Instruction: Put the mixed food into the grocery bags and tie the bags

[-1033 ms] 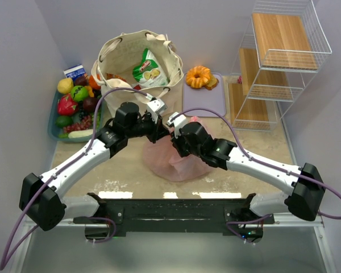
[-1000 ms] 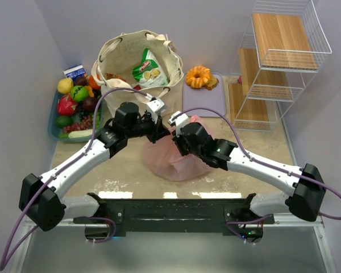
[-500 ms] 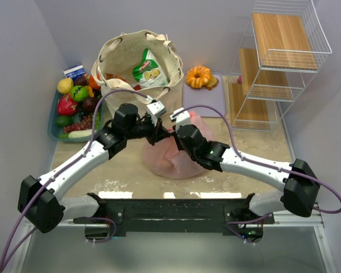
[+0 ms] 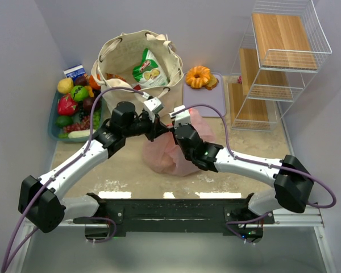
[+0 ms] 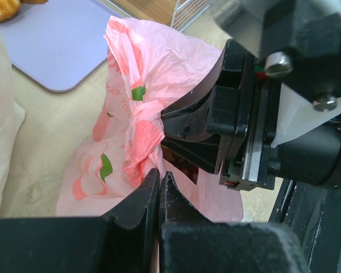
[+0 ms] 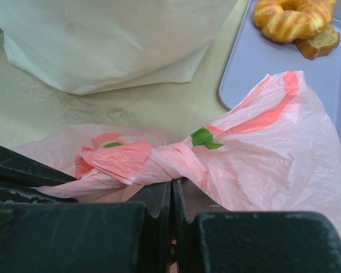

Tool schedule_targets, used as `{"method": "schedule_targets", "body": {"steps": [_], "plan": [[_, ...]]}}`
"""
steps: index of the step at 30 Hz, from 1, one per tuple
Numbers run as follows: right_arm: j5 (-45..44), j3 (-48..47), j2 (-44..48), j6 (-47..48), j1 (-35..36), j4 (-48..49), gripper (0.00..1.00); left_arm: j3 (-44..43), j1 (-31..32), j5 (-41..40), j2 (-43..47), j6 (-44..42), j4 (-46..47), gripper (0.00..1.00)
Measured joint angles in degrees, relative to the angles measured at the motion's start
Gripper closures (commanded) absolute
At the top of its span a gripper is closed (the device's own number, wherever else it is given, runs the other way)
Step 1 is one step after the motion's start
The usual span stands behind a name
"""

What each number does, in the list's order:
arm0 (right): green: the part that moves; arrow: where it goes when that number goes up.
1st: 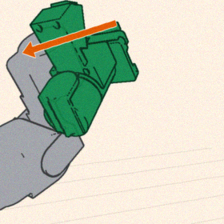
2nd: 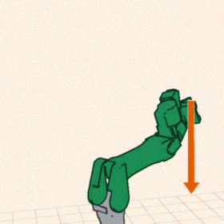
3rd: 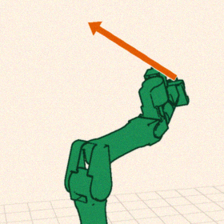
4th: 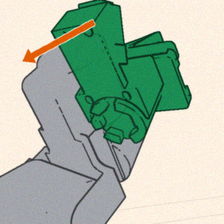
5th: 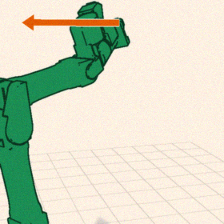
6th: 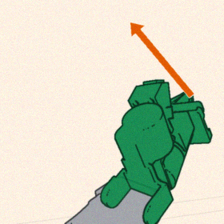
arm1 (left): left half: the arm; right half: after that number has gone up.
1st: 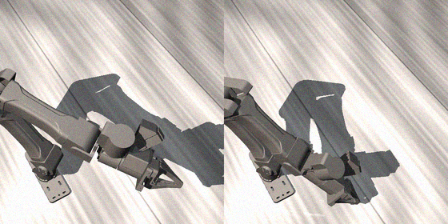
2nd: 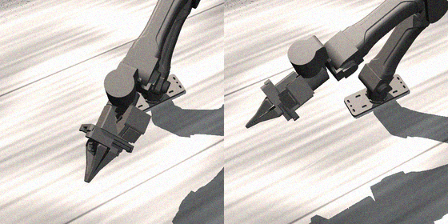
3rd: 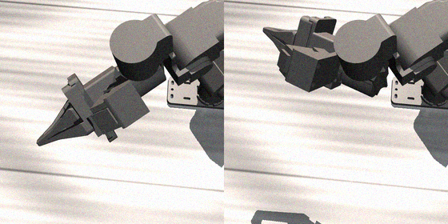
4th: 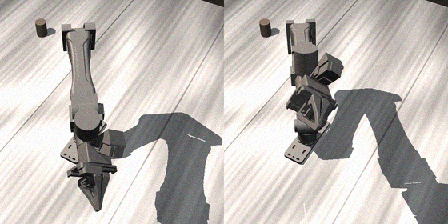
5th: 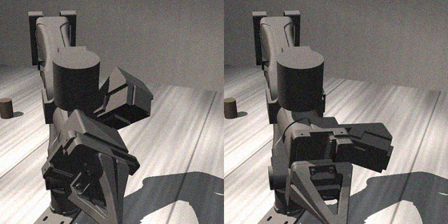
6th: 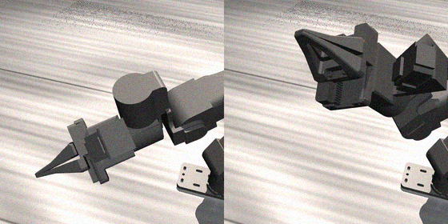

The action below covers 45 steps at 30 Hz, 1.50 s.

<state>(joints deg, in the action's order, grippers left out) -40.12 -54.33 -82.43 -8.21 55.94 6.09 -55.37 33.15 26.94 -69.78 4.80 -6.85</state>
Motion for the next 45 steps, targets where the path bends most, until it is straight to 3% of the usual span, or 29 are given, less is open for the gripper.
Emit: {"method": "schedule_targets", "body": {"steps": [8,15,22,31,40,45], "plan": [[-0.55,1.16,-0.50,1.97,-0.63,7.13,0.98,0.00,-1.81,2.67,-0.28,1.84,2.75,1.00],[9.79,0.98,1.66,5.22,-4.46,2.62,0.53,-0.02,-2.54,2.34,-0.48,3.72,3.10,1.00],[22.53,1.33,10.75,5.77,-8.50,-12.04,0.32,-1.55,-3.21,3.17,-0.94,5.11,4.52,1.00],[42.93,-3.21,24.20,1.57,-8.48,-28.55,0.24,-2.38,-3.89,3.34,-2.01,5.14,4.66,1.00],[48.28,-12.92,26.18,-11.28,-9.55,-28.39,0.24,-2.38,-3.89,4.44,-2.43,3.96,4.66,1.00],[47.12,-16.81,25.03,-14.99,-10.38,-27.39,0.32,-2.38,-3.89,4.68,-2.43,3.08,4.66,1.00]]}}
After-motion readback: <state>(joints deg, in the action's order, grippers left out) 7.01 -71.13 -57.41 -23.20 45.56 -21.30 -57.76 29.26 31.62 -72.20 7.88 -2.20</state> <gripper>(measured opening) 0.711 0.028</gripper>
